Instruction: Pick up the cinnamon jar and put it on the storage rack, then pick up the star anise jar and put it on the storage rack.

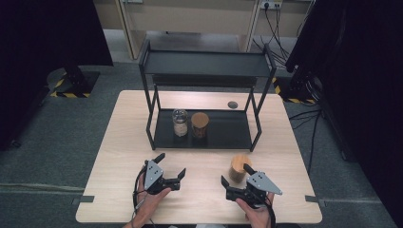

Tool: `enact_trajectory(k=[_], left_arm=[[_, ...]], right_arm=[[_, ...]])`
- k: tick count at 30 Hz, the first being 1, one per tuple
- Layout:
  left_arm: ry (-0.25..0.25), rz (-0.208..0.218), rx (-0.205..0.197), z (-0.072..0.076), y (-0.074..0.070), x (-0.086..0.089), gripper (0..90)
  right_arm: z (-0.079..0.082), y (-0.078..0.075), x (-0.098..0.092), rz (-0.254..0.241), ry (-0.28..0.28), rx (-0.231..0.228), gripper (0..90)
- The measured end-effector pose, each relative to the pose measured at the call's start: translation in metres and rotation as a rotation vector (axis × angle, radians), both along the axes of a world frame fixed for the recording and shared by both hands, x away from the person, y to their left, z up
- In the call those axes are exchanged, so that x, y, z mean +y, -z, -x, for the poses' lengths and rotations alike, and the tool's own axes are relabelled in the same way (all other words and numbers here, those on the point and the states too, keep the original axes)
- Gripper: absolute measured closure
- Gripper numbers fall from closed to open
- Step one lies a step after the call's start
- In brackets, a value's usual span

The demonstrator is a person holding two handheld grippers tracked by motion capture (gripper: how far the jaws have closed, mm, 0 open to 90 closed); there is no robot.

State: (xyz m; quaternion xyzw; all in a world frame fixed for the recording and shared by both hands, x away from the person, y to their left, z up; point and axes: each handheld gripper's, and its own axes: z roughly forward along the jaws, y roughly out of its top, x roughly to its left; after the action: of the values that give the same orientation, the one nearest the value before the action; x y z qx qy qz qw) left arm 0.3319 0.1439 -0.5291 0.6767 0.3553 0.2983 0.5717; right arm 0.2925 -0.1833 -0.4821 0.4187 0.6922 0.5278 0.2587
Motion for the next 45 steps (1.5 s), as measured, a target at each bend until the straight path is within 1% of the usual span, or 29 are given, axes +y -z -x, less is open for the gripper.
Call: enact_trajectory(k=[7,19,38,45], left_arm=[[-0.001,0.001,0.001,0.0,0.0,0.0,2.6],[-0.001,0.001,0.001,0.0,0.0,0.0,2.6],[-0.002,0.002,-0.002,0.0,0.0,0.0,2.6],[-0.001,0.002,-0.002,0.0,0.0,0.0,2.6]], right_arm=[[0.002,-0.002,-0.008,-0.004,0.029,-0.01,4.9],[0.001,-0.003,-0.012,0.002,0.041,-0.008,4.9],[0.001,0.005,-0.017,0.018,0.064,0.015,4.8],[-0.002,0.009,-0.02,0.036,0.087,0.024,4.8]])
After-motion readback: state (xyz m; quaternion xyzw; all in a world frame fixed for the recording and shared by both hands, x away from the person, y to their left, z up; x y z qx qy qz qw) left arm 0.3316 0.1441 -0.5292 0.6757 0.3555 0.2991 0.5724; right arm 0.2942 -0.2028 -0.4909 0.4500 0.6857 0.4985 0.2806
